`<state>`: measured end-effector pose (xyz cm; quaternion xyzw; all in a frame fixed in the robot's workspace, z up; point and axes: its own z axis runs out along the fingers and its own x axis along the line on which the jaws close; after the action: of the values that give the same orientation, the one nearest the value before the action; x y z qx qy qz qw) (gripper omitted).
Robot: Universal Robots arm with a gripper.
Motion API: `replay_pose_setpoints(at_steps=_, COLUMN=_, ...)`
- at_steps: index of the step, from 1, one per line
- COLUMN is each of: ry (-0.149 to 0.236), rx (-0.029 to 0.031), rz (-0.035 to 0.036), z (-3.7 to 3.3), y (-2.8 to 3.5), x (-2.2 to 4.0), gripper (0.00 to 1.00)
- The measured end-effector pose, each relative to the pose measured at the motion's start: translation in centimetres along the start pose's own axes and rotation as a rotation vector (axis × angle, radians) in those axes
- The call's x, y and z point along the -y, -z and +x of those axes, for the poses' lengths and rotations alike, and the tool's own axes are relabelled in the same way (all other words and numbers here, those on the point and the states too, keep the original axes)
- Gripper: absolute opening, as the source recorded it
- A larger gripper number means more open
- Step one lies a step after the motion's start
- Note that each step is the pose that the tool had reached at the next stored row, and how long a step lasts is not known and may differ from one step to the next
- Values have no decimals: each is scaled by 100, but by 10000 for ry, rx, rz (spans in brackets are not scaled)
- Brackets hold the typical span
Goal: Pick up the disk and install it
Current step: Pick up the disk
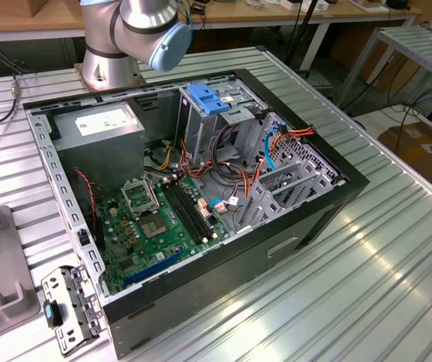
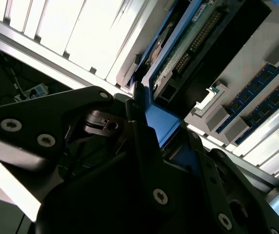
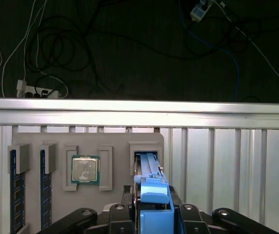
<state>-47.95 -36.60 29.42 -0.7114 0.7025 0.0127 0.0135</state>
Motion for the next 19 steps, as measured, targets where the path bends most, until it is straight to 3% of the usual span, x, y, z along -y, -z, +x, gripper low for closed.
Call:
replay_pose_setpoints(at_steps=8, ry=-560, rx=-1, rz=20, z=0, y=-1, x=0, gripper=37)
replay_pose_setpoints(at_steps=13, ry=-539, rx=-1, rz=21, z=0, y=-1, x=0, gripper=37)
replay_pose_setpoints(at_steps=16, ry=-179, rx=-1, rz=17, z=5, y=0, x=0, gripper=37)
replay_pose_setpoints(at_steps=19, ry=-168, rx=0, rz=17, z=5, y=-1, x=0, gripper=37)
